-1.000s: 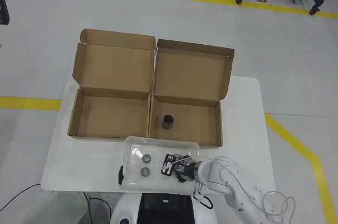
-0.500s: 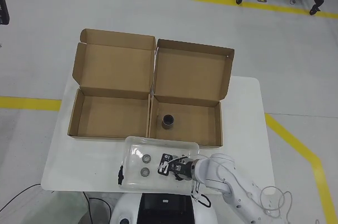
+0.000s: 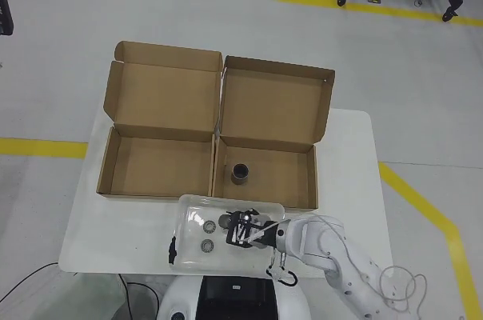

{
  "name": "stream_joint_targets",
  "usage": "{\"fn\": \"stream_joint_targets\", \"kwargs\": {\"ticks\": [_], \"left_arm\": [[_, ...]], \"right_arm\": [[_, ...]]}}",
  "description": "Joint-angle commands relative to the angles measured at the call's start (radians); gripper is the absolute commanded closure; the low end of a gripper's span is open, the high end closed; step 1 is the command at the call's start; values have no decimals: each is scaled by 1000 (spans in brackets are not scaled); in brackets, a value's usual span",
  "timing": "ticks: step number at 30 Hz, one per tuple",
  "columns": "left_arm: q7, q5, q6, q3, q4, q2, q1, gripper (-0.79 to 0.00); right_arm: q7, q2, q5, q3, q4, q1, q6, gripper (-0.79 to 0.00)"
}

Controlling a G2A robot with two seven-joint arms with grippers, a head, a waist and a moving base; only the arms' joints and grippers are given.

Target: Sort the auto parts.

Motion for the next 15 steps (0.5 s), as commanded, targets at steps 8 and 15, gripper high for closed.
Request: {"fn": "stream_joint_targets", "kwargs": {"ticks": [8,15], "left_arm": [[0,0,0,0,0,0,0,-785],[0,0,0,0,0,0,0,-785]], "right_arm": [[-237,-19,22,-39,83,84,-28,0],[-367,-38,33,-78,141,151,-47,0]]}}
